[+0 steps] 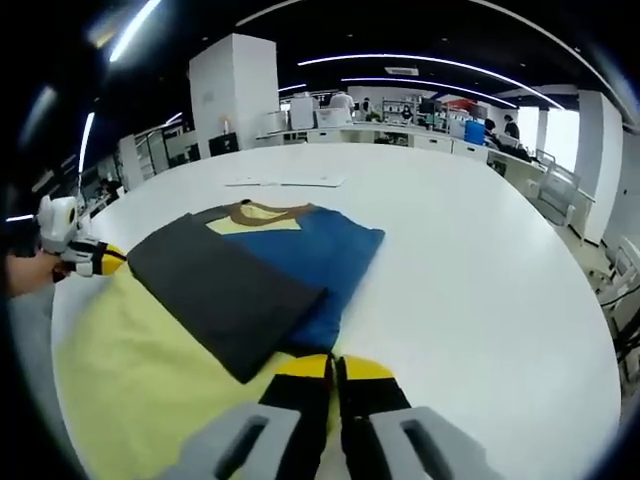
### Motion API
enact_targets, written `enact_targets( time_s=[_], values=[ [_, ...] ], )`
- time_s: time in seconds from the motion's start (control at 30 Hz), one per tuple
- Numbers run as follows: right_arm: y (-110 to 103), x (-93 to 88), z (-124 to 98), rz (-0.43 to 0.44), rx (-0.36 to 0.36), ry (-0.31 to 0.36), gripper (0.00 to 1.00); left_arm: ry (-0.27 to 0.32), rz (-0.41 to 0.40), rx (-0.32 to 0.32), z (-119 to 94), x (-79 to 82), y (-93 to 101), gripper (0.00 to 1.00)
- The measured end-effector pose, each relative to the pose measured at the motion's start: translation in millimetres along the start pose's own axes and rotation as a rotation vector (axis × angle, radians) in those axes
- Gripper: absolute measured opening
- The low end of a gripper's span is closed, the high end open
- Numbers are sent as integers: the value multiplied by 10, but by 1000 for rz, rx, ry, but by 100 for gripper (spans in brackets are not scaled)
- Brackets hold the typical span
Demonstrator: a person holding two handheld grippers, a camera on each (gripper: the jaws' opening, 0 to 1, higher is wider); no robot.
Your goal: Fold the garment on the visible template until the final outline fits inside the template.
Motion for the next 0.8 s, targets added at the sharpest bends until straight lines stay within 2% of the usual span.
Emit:
enact_targets(
  time_s=[0.27, 0.47, 0.53, 0.6, 0.67, 0.73, 0.8],
  values=[
    [2, 1, 13, -2, 2, -1, 0, 15, -89, -17, 79, 0, 27, 5],
    [1, -3, 14, -15, 0, -4, 0, 24, -75, -28, 121, 20, 106, 0],
    [-4, -2, 13, -23, -3, -5, 0, 12, -12, -18, 109, 33, 102, 0],
    [-1, -3, 13, -23, -5, -5, 0, -8, 51, 50, 93, 38, 32, 0],
    [-3, -4, 11, -19, -10, -5, 0, -23, 127, 83, 83, 54, -17, 0],
    [-7, -5, 8, -20, -14, -7, 0, -28, 139, 80, 84, 55, 3, 0],
    [-7, -6, 4, -22, -18, -11, 0, -37, 192, 109, 86, 65, -15, 0]
  ],
)
Point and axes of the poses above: the point that each gripper's makers call its tool centre point, and the gripper's own axes: z roughly forward along the fingers, y roughly to its right, x roughly out of its top, the point moved 7 cm from there along -z, roughly backward along the fingers, and after that the axes turned 6 degrees about x, right-handed, at the moved point
